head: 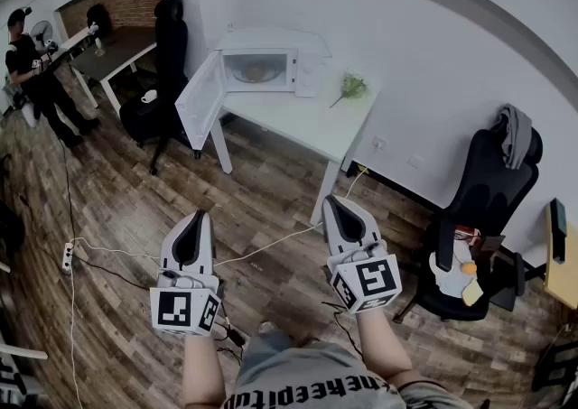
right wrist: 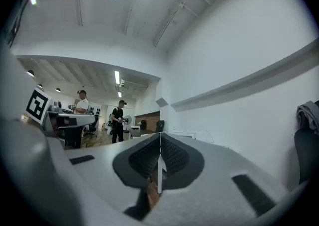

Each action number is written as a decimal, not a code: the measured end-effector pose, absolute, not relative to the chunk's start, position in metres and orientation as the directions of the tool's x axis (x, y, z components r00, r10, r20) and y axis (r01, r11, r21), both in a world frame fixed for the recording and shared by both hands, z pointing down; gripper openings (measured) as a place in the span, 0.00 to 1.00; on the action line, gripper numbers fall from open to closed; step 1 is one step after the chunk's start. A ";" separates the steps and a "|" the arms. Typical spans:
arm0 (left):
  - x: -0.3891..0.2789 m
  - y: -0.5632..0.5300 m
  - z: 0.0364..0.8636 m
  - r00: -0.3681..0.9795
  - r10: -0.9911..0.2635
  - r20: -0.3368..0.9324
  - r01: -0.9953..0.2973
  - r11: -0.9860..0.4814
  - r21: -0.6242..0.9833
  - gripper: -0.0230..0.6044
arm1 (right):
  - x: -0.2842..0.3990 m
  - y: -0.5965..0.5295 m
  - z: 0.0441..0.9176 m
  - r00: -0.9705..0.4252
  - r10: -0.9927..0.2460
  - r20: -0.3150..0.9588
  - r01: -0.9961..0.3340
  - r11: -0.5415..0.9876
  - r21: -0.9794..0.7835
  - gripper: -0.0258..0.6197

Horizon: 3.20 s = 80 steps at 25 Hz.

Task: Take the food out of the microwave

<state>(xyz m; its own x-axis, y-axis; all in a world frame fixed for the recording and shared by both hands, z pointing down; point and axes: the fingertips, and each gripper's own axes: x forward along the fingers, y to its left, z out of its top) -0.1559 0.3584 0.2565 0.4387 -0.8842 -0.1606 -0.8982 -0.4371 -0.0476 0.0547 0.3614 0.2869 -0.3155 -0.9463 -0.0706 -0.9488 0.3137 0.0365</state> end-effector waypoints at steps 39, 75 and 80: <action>-0.215 0.278 0.260 0.452 -0.871 -0.194 -0.891 -0.451 -0.049 0.05 | 0.009 0.289 0.300 -0.250 -0.964 -0.094 -0.968 0.252 -0.009 0.05; -0.102 0.008 0.253 0.326 -0.927 -0.187 -0.945 -0.319 -0.070 0.05 | 0.115 -0.022 0.298 -0.406 -0.908 -0.101 -0.912 0.410 -0.024 0.05; -0.100 -0.008 0.260 0.328 -0.929 -0.173 -0.945 -0.320 -0.074 0.05 | 0.113 -0.039 0.307 -0.413 -0.906 -0.092 -0.908 0.418 -0.035 0.05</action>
